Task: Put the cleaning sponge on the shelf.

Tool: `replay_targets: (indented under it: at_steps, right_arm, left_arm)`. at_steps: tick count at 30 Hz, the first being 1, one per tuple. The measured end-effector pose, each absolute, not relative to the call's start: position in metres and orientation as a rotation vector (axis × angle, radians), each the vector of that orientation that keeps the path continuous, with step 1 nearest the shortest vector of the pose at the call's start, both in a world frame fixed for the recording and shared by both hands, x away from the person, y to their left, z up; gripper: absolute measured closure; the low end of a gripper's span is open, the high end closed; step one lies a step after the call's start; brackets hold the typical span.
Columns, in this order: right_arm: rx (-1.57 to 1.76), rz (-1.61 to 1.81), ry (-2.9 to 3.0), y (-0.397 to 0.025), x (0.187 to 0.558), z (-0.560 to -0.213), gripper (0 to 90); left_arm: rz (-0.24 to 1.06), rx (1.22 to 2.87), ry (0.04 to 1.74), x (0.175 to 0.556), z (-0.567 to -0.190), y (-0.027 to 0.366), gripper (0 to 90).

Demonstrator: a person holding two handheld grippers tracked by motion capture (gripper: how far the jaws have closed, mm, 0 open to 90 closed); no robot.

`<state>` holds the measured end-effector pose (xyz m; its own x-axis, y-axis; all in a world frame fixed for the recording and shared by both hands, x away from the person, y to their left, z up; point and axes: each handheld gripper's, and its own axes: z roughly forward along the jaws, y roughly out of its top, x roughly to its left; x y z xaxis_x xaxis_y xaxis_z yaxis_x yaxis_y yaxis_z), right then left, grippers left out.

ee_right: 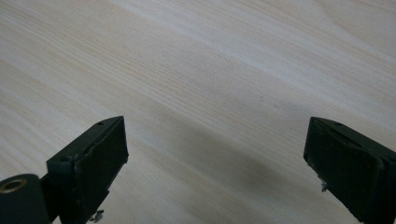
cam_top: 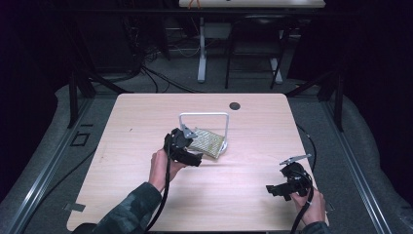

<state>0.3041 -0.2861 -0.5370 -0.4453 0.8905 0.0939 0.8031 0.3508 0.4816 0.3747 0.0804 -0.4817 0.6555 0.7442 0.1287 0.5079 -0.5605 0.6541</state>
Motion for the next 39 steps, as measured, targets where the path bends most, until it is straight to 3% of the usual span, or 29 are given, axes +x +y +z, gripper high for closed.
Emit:
replay_targets:
  at_steps: [19, 39]
  right_arm:
    - [1.543, 0.695, 2.423, -0.285, 0.302, -0.537, 5.8]
    - [1.527, 0.695, 2.445, -0.284, 0.303, -0.541, 6.2]
  left_arm:
    - [0.531, 2.311, 1.048, 0.346, -0.495, 0.140, 3.8]
    - [0.432, 2.357, 1.205, 0.333, -0.531, 0.187, 0.0]
